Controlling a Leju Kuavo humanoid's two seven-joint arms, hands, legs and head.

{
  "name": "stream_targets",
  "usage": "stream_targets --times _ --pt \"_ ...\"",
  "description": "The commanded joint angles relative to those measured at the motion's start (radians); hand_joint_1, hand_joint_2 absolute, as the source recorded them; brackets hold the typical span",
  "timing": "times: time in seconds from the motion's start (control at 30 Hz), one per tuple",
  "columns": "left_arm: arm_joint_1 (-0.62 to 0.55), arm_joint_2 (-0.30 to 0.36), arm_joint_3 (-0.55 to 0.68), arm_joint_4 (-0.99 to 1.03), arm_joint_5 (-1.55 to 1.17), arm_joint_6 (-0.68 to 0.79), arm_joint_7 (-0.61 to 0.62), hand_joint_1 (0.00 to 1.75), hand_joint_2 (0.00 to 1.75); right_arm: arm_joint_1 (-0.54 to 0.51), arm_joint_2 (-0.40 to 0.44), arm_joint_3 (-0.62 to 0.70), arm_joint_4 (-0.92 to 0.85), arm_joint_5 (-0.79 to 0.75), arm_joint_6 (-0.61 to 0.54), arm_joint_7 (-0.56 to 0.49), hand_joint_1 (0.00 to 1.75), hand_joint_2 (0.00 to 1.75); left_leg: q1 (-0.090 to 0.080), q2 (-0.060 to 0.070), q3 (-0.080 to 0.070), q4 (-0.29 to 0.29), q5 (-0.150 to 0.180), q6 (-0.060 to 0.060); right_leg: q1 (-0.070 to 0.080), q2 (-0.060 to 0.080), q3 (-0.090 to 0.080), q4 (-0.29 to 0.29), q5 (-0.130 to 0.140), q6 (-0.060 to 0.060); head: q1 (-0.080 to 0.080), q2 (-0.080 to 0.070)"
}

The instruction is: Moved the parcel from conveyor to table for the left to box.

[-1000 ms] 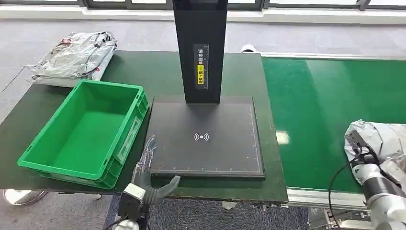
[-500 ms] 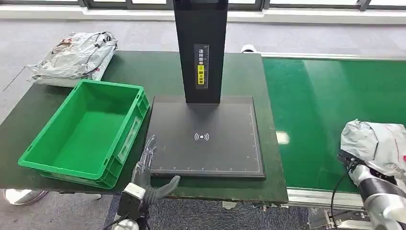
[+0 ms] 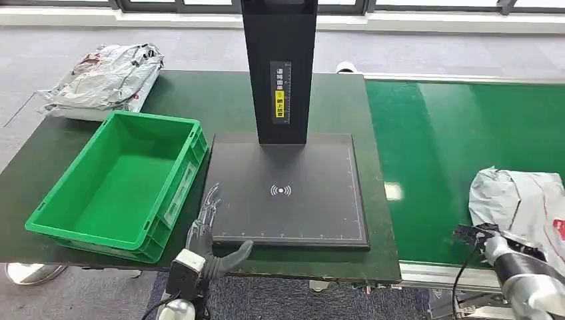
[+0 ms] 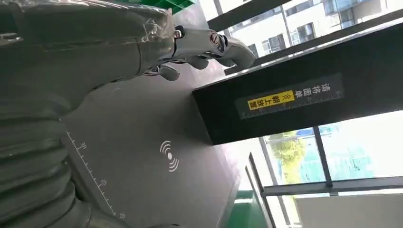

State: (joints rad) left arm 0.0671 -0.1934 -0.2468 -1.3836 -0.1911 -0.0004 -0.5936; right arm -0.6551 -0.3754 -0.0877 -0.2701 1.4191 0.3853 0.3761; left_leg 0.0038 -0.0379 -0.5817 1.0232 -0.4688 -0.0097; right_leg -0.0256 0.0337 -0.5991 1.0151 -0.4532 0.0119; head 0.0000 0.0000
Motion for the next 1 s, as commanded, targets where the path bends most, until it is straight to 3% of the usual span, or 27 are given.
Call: stream_targets --times 0.03,0.07,0.1,0.57,0.7,0.73,0.77,0.83,0.93,0.97,1.0 --pt "-0.037 0.012 0.001 0.064 0.001 -0.029 -0.005 0.00 1.75 0.044 0.035 -0.015 0.074 -0.021 0.047 -0.067 0.87 1.75 0.002 0.004 0.004 -0.005 0.001 0.000 0.003 -0.004 0.005 -0.006 0.002 -0.003 0.000 0.000" --pt "-0.038 0.012 0.001 0.064 0.001 -0.029 -0.005 0.00 1.75 0.045 0.036 -0.017 0.075 -0.022 0.047 -0.070 1.40 1.75 0.002 0.002 0.003 -0.002 0.001 0.000 0.003 -0.004 0.004 -0.004 0.001 -0.002 0.000 0.000" --pt "-0.038 0.012 0.001 0.065 0.002 -0.032 -0.005 0.00 1.75 0.050 0.037 -0.024 0.078 -0.030 0.051 -0.083 1.75 1.75 0.002 0.003 0.003 -0.003 0.001 0.000 0.003 -0.004 0.005 -0.005 0.002 -0.002 0.000 0.000" --pt "-0.039 0.011 0.011 0.076 0.005 -0.027 -0.010 0.00 1.75 0.024 0.057 -0.033 0.059 -0.035 0.021 -0.133 1.75 1.75 0.003 0.003 0.006 0.001 0.000 0.001 0.003 -0.002 0.008 -0.003 0.002 0.000 0.000 0.000" --pt "-0.017 0.017 0.028 0.040 0.012 -0.012 -0.009 0.00 1.75 0.003 0.108 -0.284 0.045 -0.282 -0.135 -0.317 1.75 1.75 0.003 0.007 0.006 -0.001 0.001 0.001 0.005 -0.001 0.008 -0.005 0.003 -0.001 0.000 0.000" --pt "-0.007 0.011 0.036 0.028 0.013 0.002 -0.005 0.00 1.75 -0.010 0.125 -0.426 0.039 -0.422 -0.160 -0.379 1.75 1.75 0.003 0.006 0.005 0.001 0.000 0.001 0.005 0.000 0.008 -0.003 0.002 0.000 0.000 0.000" --pt "-0.001 0.009 0.037 0.019 0.013 0.008 -0.003 0.00 1.75 -0.024 0.132 -0.471 0.029 -0.466 -0.201 -0.400 1.75 1.75 0.003 0.009 0.005 0.001 -0.001 0.001 0.005 0.002 0.007 -0.003 0.003 0.000 0.000 0.000" --pt "0.011 0.005 0.037 0.000 0.011 0.019 0.002 0.00 1.75 -0.055 0.140 -0.543 0.017 -0.547 -0.223 -0.466 1.75 1.75 0.002 0.014 -0.003 0.000 -0.001 0.001 0.005 0.006 0.006 -0.003 0.004 -0.001 0.000 0.000" --pt "0.010 0.004 0.034 0.001 0.010 0.021 0.004 0.00 1.75 -0.064 0.138 -0.548 0.011 -0.557 -0.212 -0.483 1.75 1.75 0.002 0.015 -0.004 0.000 -0.003 0.000 0.004 0.009 0.003 -0.002 0.004 -0.001 0.000 0.000" --pt "0.009 0.001 0.035 0.007 0.007 0.033 0.005 0.00 1.75 -0.075 0.152 -0.609 -0.008 -0.650 -0.188 -0.615 1.75 1.75 0.002 0.010 -0.003 0.001 -0.004 0.001 0.003 0.006 0.005 0.000 0.002 0.000 0.000 0.000" --pt "0.008 0.001 0.034 0.012 0.007 0.034 0.004 0.00 1.75 -0.083 0.155 -0.608 -0.012 -0.659 -0.185 -0.619 1.75 1.75 0.002 0.011 -0.004 0.000 -0.002 0.001 0.003 0.003 0.005 -0.002 0.002 -0.001 0.000 0.000"
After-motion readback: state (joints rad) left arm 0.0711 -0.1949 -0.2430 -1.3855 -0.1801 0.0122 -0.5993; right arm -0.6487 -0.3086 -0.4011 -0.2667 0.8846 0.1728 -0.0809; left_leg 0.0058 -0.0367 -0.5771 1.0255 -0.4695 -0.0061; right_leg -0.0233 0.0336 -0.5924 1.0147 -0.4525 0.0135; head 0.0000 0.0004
